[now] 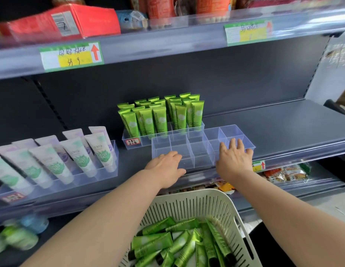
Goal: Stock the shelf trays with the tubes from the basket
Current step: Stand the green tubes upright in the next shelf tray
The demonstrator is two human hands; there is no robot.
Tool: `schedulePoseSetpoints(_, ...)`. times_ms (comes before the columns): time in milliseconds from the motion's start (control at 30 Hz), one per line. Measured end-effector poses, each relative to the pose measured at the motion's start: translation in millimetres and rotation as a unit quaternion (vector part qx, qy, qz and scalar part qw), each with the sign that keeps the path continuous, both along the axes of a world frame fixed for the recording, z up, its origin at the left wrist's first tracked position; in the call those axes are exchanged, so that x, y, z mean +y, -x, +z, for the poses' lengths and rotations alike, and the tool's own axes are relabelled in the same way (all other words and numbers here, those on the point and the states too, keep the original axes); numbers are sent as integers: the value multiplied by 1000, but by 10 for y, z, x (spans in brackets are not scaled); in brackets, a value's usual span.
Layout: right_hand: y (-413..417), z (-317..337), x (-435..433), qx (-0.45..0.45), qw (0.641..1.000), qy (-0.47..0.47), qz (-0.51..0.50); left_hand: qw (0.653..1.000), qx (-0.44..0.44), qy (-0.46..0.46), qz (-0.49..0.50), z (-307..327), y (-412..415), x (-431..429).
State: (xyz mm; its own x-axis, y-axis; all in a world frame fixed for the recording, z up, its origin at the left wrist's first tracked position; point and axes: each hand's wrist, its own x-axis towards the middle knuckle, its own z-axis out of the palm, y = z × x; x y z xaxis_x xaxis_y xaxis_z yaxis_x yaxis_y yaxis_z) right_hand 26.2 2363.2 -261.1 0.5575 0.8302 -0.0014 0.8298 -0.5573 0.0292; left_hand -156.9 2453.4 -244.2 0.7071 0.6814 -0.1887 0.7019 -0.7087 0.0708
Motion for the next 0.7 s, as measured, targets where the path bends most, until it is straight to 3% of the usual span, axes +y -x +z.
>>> schedulePoseSetpoints(400,642,32,214,1,991,-25,130,995,4,3,100,10,761,182)
schedulePoseSetpoints(600,770,-7,256,-1,988,-26,149,994,-3,16,106,57,899,181)
schedulePoseSetpoints(700,753,-48,193,-21,982,-57,178,994,-39,-30,98,66,868,122)
